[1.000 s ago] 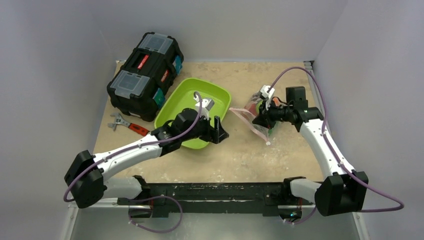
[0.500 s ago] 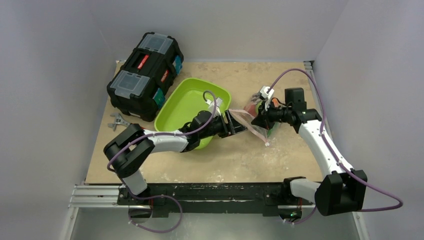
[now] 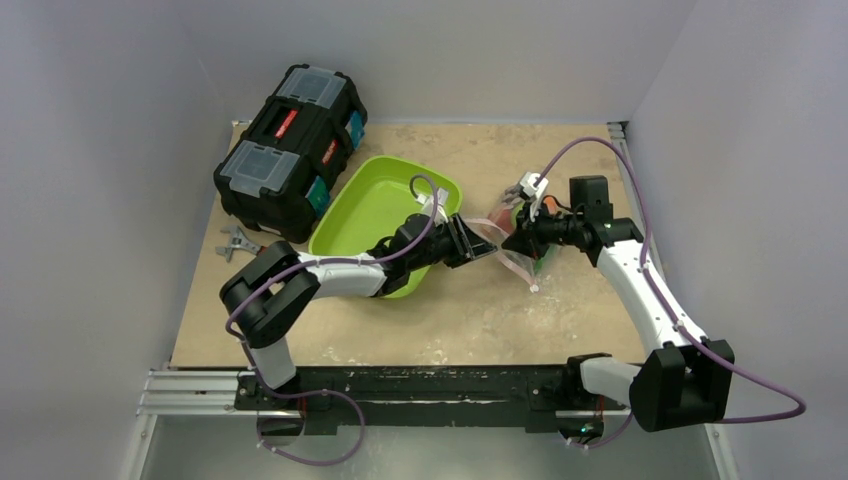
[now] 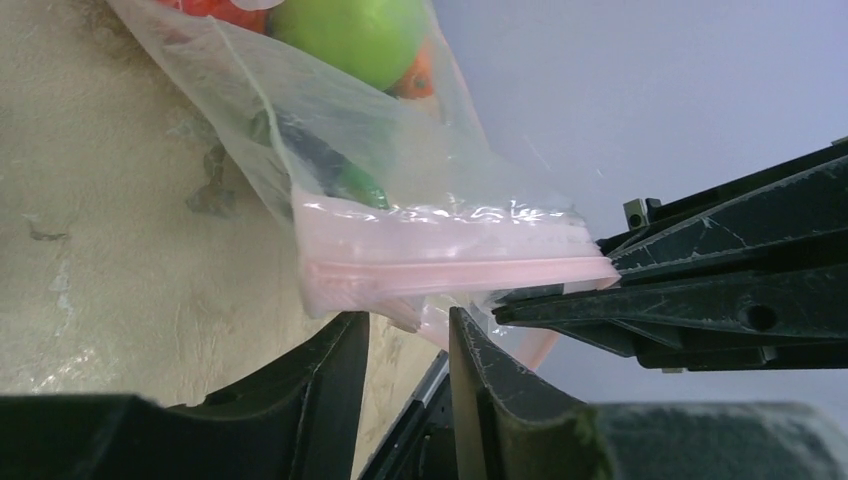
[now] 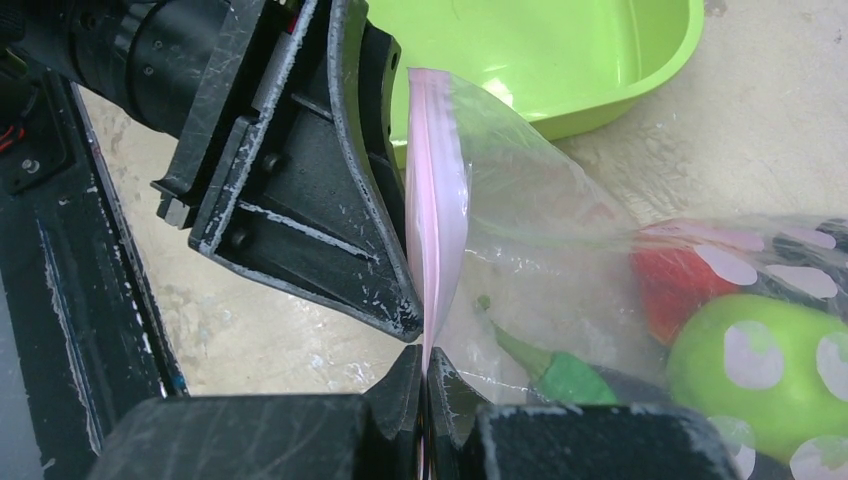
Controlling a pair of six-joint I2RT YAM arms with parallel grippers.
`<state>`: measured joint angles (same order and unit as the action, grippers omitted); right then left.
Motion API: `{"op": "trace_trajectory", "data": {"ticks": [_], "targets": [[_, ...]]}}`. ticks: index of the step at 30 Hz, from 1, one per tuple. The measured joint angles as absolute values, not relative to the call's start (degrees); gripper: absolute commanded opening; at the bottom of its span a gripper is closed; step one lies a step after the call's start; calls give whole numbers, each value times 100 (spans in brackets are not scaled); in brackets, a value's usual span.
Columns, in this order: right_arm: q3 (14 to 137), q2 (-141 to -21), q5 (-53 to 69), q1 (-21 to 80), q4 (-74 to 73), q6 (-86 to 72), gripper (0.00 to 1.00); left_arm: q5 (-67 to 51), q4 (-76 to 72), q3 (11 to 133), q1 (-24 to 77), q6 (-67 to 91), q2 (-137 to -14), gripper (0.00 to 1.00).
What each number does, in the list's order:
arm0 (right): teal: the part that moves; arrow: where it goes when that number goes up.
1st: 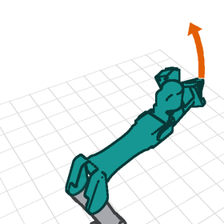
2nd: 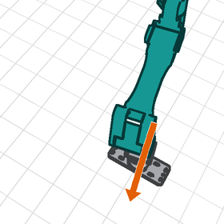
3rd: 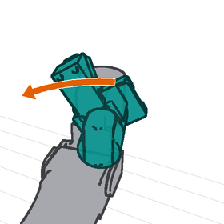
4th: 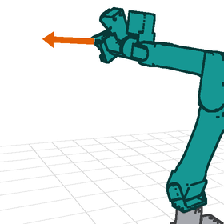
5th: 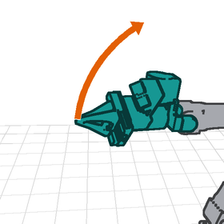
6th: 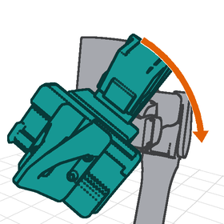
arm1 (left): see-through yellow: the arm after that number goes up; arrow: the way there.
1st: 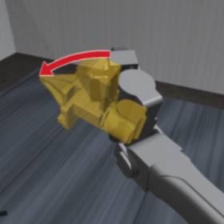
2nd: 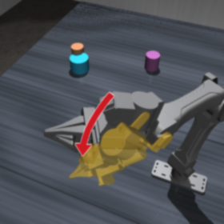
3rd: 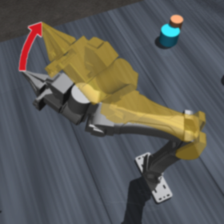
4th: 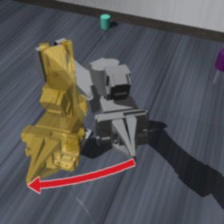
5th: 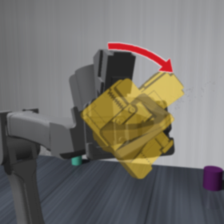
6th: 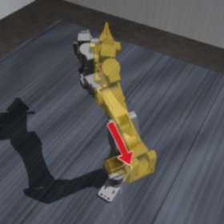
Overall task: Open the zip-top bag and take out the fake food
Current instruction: Open the zipper of the food storage bag at the center of the board.
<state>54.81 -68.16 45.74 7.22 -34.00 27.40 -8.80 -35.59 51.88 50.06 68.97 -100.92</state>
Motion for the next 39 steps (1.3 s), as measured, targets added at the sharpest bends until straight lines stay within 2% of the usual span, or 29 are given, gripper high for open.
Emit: {"op": "trace_trajectory", "data": {"ticks": [5, 7, 9, 10, 21, 29, 39], "targets": [[5481, -6816, 4584, 722, -3382, 2740, 0, -742, -3326, 5271, 5004, 6893, -10103, 25], [5481, -6816, 4582, 722, -3380, 2740, 0, -711, -3286, 5341, 5000, 6882, -10134, 16], [5476, -6812, 4580, 722, -3380, 2740, 0, -701, -3260, 5402, 5000, 6875, -10171, 1], [5470, -6807, 4578, 722, -3378, 2740, 0, -701, -3247, 5419, 5000, 6847, -10182, 0], [5245, -6545, 4104, 834, -3153, 2812, 0, -1155, -3216, 5019, 5000, 7240, -9931, 0], [5100, -6471, 3857, 1201, -3072, 3017, 0, -1387, -2084, 4534, 5035, 7730, -9126, 0], [5024, -6405, 4053, 1260, -3037, 3201, 0, -1448, -1549, 4423, 5041, 7819, -9054, 0]]}}
